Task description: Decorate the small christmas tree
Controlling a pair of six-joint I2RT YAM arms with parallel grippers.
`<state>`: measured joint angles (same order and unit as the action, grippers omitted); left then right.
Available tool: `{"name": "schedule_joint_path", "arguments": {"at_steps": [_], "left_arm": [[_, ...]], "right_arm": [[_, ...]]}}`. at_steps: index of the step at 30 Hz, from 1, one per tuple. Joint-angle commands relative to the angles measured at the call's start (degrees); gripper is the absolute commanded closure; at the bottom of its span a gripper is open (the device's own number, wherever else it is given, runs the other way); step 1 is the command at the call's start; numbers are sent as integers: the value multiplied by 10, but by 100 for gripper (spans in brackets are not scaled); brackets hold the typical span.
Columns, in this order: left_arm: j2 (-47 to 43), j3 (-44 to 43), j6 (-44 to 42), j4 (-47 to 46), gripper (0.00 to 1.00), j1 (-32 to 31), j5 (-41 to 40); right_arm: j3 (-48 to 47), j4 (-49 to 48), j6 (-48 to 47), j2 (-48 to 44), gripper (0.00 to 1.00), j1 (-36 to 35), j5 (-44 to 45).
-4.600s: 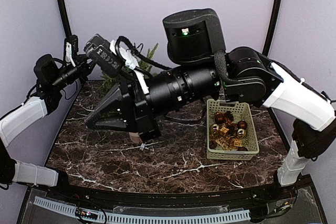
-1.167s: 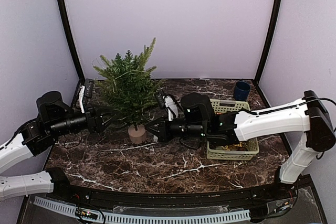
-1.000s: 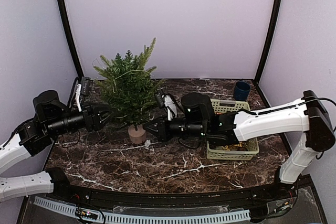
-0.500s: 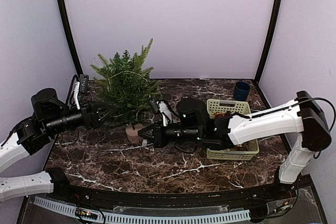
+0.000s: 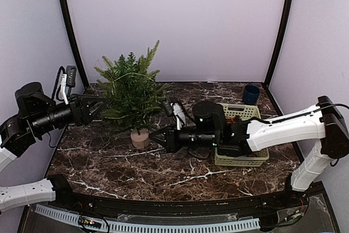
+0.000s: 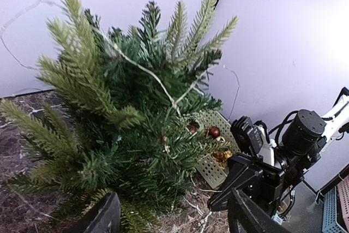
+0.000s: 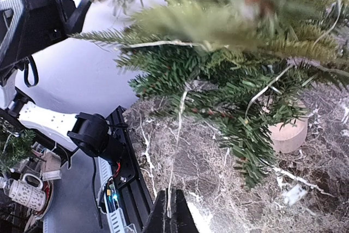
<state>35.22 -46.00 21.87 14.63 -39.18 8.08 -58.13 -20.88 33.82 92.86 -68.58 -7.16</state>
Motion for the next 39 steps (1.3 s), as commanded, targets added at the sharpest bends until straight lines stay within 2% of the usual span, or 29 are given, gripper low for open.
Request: {"name": "schedule_joint_path", "arguments": {"at_steps": [1, 6, 9, 14, 24, 35, 39], "left_arm": [[-2, -47, -9, 101, 29, -1, -42], [15, -56, 5, 166, 27, -2, -27], [19, -51, 15, 174, 26, -2, -14], [32, -34, 18, 161, 28, -2, 5], [32, -24, 8, 133, 42, -1, -19], [34, -19, 5, 111, 43, -2, -40], [37, -18, 4, 106, 47, -2, -58]], "right_arm": [[12, -19, 7, -39, 100, -7, 19], [-5, 16, -11, -42, 100, -25, 48], [-12, 23, -17, -38, 100, -41, 69], [-30, 27, -23, -20, 100, -56, 92], [-76, 33, -24, 28, 100, -61, 109], [-121, 73, -22, 68, 100, -60, 144], [-120, 78, -17, 75, 100, -57, 155]]}}
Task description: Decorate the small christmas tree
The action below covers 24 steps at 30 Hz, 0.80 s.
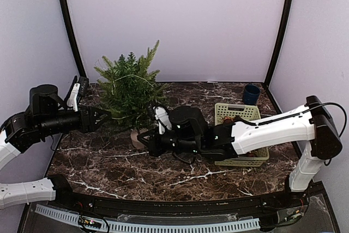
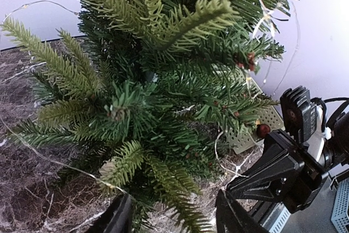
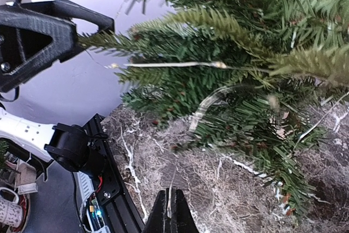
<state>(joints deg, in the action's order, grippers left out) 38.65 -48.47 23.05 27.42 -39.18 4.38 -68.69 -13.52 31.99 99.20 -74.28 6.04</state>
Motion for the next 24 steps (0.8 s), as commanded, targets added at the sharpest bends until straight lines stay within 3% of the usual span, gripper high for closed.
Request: {"name": "schedule_joint_path", "arguments": {"at_steps": [1, 7, 13, 24], "left_arm": [[3, 7, -8, -23, 48, -2, -25], [2, 7, -7, -26, 61, -2, -37], [3, 9, -7, -28, 79, -2, -58], [8, 10, -6, -31, 100, -2, -62]], "right_arm": [[-15, 5, 3, 14, 100, 1, 28], [-3, 8, 14, 18, 100, 7, 52], [9, 2, 23, 24, 100, 12, 76], [28, -35, 27, 44, 100, 19, 78]]}}
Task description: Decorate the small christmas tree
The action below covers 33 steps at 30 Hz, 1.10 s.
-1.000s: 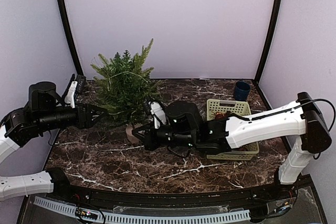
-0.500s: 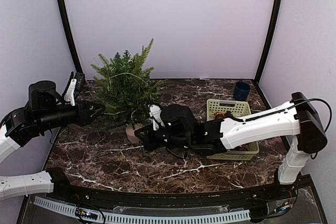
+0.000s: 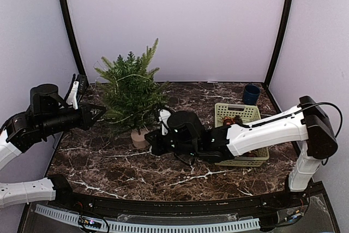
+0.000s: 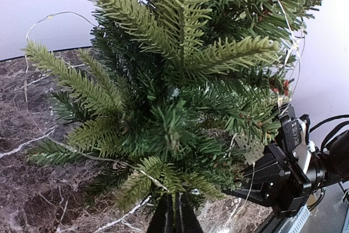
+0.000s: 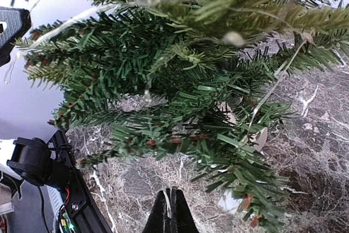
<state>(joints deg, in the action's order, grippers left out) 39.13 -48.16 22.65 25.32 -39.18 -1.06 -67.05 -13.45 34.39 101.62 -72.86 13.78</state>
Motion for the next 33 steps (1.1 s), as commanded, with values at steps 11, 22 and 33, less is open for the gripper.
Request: {"name": "schedule_joint_path", "arguments": {"at_steps": [11, 22, 33], "left_arm": [[2, 9, 2, -7, 100, -2, -10], [-15, 6, 5, 0, 92, -2, -21], [-39, -5, 6, 22, 52, -2, -32]], "right_arm": [[19, -67, -2, 38, 100, 13, -7], [56, -80, -10, -10, 82, 13, -24], [108, -66, -19, -88, 48, 3, -17]]}}
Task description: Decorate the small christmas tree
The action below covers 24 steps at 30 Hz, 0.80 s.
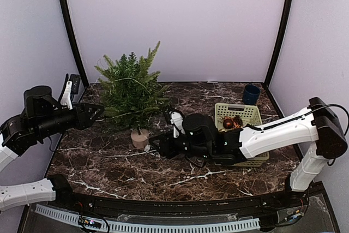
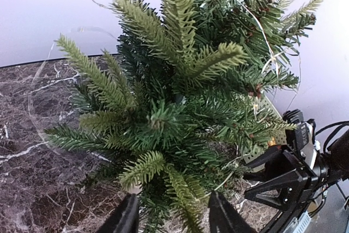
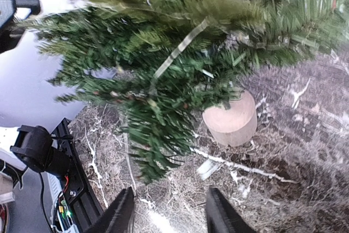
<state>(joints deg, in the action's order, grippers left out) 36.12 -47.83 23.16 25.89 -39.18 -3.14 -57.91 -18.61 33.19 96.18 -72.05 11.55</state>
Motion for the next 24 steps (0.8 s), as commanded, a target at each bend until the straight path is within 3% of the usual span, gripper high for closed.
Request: {"name": "schedule_joint_path", "arguments": {"at_steps": [1, 5, 9, 19, 24], "left_arm": [[-11, -13, 1, 24, 47, -2, -12], [-15, -29, 1, 45, 32, -2, -27], [-10, -51, 4, 62, 23, -1, -28], [19, -87, 11, 76, 17, -2, -19], [22, -91, 23, 89, 16, -1, -24]], "right_arm": [[20, -10, -7, -41, 45, -5, 7], [40, -4, -6, -73, 30, -5, 13], [56, 0, -8, -100, 22, -4, 20], [68, 5, -11, -135, 16, 5, 21], [63, 24, -16, -134, 16, 2, -20]]}}
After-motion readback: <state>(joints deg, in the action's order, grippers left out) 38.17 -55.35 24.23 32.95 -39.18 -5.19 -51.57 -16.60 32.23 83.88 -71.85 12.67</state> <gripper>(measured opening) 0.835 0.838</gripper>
